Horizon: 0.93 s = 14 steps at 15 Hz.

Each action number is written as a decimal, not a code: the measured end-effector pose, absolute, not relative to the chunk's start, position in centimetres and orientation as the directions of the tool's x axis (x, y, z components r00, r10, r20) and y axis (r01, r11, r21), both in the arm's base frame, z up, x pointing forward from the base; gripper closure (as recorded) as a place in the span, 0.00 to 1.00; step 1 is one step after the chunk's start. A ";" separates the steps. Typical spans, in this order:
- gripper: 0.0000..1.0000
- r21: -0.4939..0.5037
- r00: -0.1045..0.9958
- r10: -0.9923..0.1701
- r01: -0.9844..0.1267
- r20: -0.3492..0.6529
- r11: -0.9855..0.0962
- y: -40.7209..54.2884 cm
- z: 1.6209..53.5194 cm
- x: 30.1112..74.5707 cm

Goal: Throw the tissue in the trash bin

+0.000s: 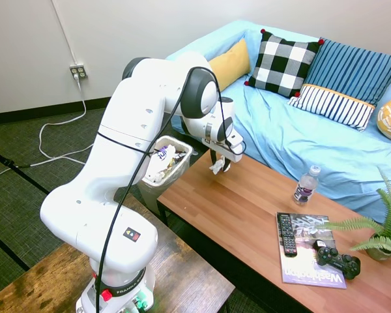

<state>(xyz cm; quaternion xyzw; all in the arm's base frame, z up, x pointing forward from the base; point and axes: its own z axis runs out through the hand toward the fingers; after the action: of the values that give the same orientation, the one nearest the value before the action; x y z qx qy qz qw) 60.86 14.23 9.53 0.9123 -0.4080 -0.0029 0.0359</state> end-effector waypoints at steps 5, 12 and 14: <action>1.00 0.060 0.666 -0.746 -0.745 0.010 -0.665 14.2 9.5 60.9; 1.00 0.006 0.678 -0.735 -0.735 0.027 -0.678 14.9 13.7 62.5; 1.00 -0.012 0.710 -0.703 -0.703 0.044 -0.711 17.5 16.6 62.6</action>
<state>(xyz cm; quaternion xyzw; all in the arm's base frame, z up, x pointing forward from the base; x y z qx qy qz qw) 62.56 17.50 16.57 0.9247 -0.3799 0.0227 0.0027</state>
